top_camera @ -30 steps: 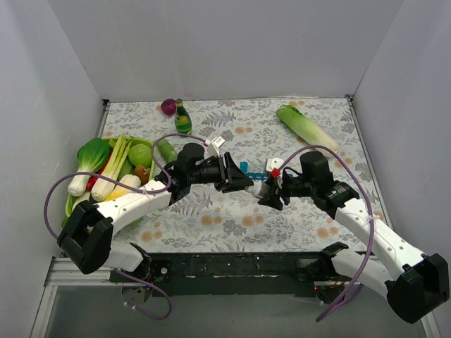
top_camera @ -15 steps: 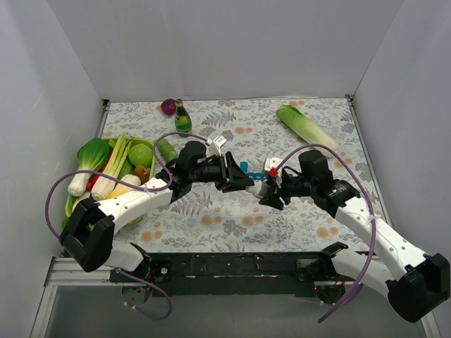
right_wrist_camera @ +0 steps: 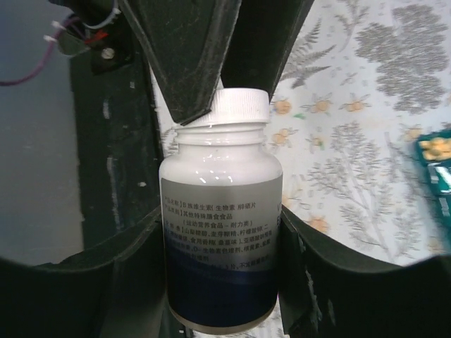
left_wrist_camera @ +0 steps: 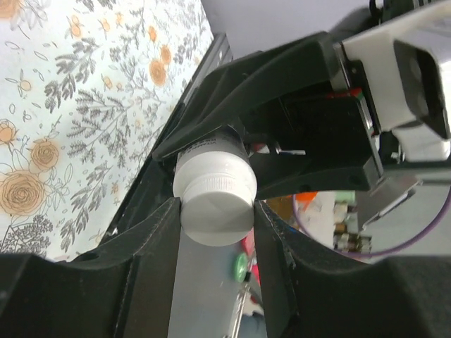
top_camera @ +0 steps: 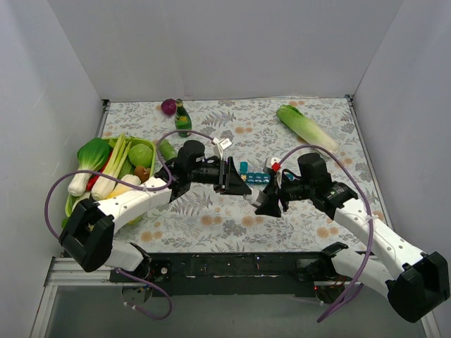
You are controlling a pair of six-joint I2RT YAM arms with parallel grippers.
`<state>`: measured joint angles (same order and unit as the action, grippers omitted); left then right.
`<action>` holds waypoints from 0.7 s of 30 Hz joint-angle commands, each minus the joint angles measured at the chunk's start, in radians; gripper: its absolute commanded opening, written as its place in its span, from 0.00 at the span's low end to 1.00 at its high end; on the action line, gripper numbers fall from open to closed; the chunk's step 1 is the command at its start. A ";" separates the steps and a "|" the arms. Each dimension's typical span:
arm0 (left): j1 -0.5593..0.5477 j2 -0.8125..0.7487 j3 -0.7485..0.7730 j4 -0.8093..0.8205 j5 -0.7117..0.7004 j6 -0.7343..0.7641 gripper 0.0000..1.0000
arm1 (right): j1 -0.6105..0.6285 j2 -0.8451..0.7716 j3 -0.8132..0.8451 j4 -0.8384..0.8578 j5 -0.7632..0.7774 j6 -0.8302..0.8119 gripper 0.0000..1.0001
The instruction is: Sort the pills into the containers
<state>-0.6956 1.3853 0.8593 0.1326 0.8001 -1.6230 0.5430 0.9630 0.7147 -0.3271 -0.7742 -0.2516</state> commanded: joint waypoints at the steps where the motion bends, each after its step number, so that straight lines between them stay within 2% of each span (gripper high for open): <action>1: -0.033 -0.011 0.055 -0.164 0.220 0.242 0.11 | 0.006 -0.003 -0.018 0.267 -0.194 0.187 0.04; 6: -0.028 0.023 0.148 -0.367 0.297 0.420 0.11 | 0.006 -0.001 -0.049 0.316 -0.237 0.241 0.04; 11: -0.028 0.037 0.182 -0.412 0.358 0.497 0.11 | 0.006 0.000 -0.110 0.456 -0.281 0.400 0.04; 13: -0.028 0.047 0.198 -0.436 0.379 0.526 0.11 | 0.006 0.000 -0.113 0.474 -0.290 0.413 0.04; 18: -0.028 0.092 0.230 -0.476 0.404 0.531 0.10 | 0.008 -0.006 -0.042 0.329 -0.209 0.220 0.04; 21: -0.028 0.116 0.241 -0.484 0.383 0.480 0.09 | 0.006 -0.017 -0.012 0.231 -0.127 0.116 0.04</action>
<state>-0.6926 1.4731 1.0676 -0.2924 1.1217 -1.1263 0.5518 0.9638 0.5934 -0.1207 -1.0389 0.0193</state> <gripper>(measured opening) 0.406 0.599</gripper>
